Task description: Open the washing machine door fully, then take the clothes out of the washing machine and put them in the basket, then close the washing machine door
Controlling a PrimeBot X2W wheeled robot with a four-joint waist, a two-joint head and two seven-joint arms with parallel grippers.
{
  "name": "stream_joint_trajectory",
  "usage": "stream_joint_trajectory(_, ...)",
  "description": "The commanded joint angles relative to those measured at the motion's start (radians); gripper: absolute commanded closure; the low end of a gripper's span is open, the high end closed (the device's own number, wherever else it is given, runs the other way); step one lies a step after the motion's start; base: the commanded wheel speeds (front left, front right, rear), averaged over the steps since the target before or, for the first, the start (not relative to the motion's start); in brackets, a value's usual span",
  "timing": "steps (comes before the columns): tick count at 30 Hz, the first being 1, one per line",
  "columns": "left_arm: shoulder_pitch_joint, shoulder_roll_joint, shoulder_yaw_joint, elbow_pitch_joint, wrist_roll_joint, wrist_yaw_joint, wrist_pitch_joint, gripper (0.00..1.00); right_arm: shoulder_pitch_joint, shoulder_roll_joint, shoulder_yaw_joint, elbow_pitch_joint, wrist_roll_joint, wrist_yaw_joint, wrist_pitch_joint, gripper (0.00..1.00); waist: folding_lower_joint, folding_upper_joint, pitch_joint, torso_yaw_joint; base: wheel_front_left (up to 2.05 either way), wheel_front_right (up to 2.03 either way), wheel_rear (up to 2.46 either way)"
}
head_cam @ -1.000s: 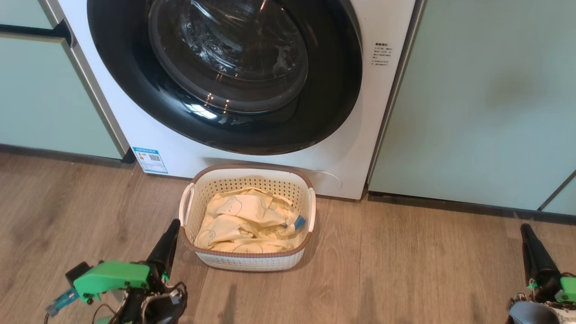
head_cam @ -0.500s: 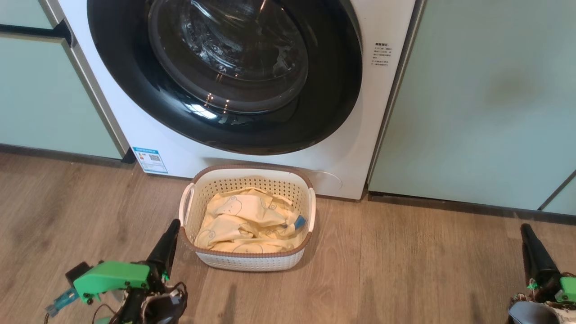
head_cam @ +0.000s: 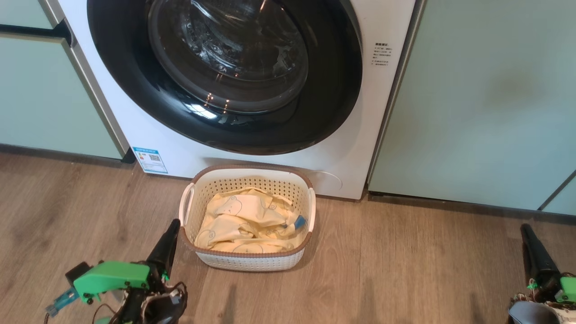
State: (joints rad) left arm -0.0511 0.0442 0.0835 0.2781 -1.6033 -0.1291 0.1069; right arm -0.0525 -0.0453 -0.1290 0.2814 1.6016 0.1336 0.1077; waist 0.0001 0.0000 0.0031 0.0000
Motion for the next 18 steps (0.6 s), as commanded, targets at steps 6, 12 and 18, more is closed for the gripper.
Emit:
stream_joint_trajectory(6,-0.057,0.006,0.03,-0.033,-0.005,-0.002,0.006,1.0,-0.055,-0.005,0.015,-0.037,0.007,-0.003,0.005,1.0,-0.0001,0.0,0.0,0.0,0.0,0.0,0.0)
stream_joint_trajectory(12,-0.057,0.006,0.03,-0.033,-0.005,-0.002,0.006,1.0,-0.055,-0.005,0.015,-0.037,0.007,-0.003,0.005,1.0,-0.0001,0.0,0.0,0.0,0.0,0.0,0.0)
stream_joint_trajectory(18,-0.057,0.006,0.03,-0.033,-0.005,-0.002,0.006,1.0,-0.055,-0.005,0.015,-0.037,0.007,-0.003,0.005,1.0,-0.0001,0.0,0.0,0.0,0.0,0.0,0.0)
